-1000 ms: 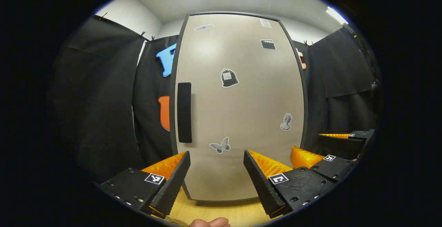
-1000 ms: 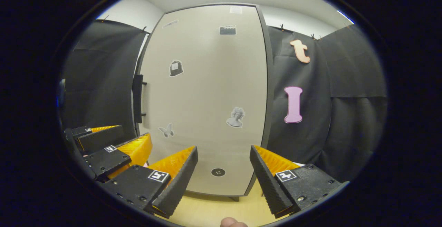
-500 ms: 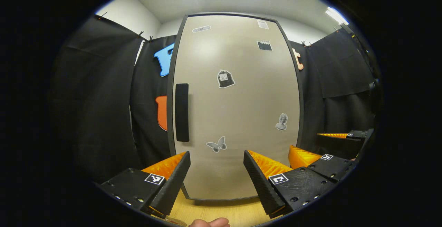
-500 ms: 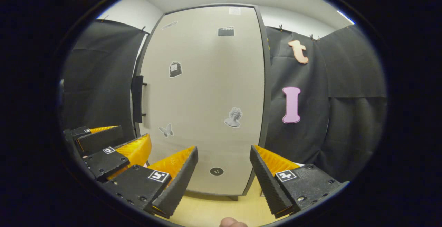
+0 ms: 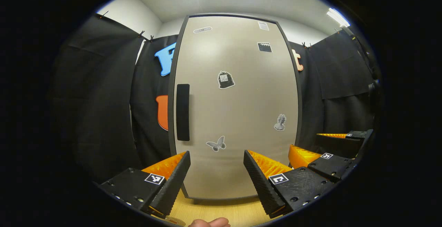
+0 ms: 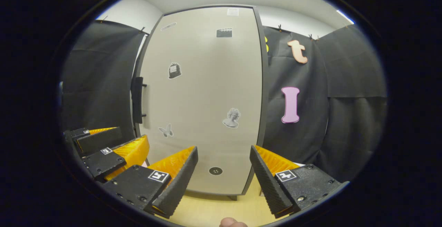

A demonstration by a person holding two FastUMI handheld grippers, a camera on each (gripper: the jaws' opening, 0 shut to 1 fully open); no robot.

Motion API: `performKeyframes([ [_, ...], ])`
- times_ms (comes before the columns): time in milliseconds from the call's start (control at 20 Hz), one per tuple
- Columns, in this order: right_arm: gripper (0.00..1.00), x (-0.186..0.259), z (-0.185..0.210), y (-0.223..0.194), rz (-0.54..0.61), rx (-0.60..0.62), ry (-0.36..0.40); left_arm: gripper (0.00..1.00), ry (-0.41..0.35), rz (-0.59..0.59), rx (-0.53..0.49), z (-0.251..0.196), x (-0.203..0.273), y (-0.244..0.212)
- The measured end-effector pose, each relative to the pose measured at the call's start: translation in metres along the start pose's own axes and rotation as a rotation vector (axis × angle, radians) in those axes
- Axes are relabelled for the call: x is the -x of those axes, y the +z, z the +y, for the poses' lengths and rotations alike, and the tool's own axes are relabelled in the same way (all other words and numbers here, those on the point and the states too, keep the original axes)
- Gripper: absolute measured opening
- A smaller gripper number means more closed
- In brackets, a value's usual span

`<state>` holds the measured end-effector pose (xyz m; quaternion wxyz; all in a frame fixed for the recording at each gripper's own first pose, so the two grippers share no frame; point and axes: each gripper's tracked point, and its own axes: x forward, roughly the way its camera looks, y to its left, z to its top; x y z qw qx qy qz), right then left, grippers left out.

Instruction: Open the cabinet door with the right hand, grasp the bottle in the cabinet with the left hand and place it on the coaster, then close the cabinet door with the right hand.

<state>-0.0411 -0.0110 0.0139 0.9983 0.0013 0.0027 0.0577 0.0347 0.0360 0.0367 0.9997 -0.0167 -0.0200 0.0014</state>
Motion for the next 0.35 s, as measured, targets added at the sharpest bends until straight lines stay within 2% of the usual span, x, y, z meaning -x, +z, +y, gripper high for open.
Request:
performKeyframes([
  [350,0.96,0.0050,-0.0035,-0.0042,0.007,0.003,-0.004,0.94,-0.005,0.009,-0.006,-0.0028,0.0050,-0.0007],
])
